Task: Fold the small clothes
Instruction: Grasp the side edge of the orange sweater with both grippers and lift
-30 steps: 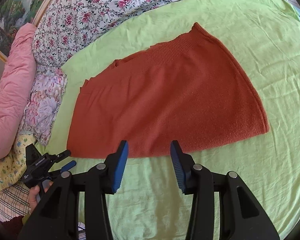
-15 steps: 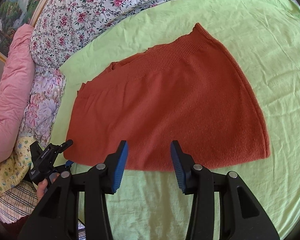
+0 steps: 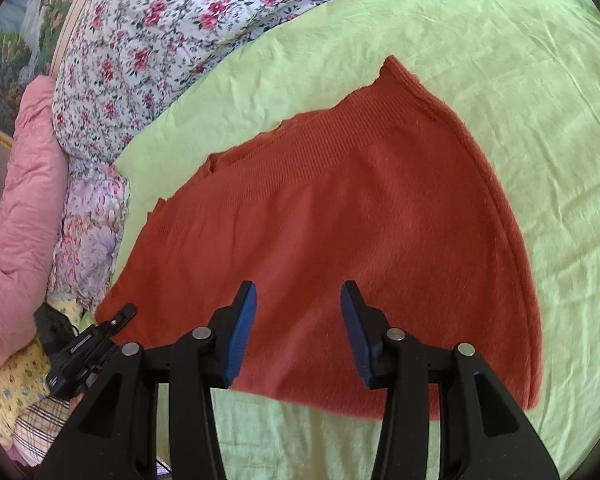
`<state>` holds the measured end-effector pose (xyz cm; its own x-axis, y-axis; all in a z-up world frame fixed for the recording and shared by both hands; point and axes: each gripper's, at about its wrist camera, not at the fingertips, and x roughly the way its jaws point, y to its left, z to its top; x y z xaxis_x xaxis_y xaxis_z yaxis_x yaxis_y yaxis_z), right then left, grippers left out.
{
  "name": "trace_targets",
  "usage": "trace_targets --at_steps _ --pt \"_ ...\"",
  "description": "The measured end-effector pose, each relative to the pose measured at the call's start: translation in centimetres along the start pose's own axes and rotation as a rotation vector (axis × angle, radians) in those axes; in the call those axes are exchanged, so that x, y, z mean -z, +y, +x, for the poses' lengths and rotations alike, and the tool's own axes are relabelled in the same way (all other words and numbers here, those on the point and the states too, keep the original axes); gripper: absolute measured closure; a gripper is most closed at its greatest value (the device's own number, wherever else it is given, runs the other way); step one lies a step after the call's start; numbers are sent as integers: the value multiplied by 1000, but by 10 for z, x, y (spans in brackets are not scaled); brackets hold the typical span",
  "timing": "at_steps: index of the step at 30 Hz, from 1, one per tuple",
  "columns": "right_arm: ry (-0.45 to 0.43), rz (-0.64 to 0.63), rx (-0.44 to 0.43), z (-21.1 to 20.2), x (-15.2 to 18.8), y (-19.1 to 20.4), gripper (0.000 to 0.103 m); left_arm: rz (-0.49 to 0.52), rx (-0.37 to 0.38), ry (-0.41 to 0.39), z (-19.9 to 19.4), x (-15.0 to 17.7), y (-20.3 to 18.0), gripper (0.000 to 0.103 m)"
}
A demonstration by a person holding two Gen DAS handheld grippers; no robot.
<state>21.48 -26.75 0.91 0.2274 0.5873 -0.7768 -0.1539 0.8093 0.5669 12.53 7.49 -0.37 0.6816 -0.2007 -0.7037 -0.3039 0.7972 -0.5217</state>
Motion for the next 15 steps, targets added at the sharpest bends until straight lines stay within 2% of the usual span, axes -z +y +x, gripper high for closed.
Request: trace_targets --at_steps 3,6,8,10,15 --pt "3 12 -35 4 -19 -6 58 157 84 34 14 4 -61 93" --pt "24 34 -99 9 -38 -8 58 276 126 104 44 25 -102 93" --pt "60 27 -141 19 -50 -6 58 321 130 169 70 41 -115 93" --pt "101 16 -160 31 -58 -2 58 340 102 223 93 55 -118 93" --pt "193 33 -212 75 -71 5 57 361 88 230 101 58 -118 93"
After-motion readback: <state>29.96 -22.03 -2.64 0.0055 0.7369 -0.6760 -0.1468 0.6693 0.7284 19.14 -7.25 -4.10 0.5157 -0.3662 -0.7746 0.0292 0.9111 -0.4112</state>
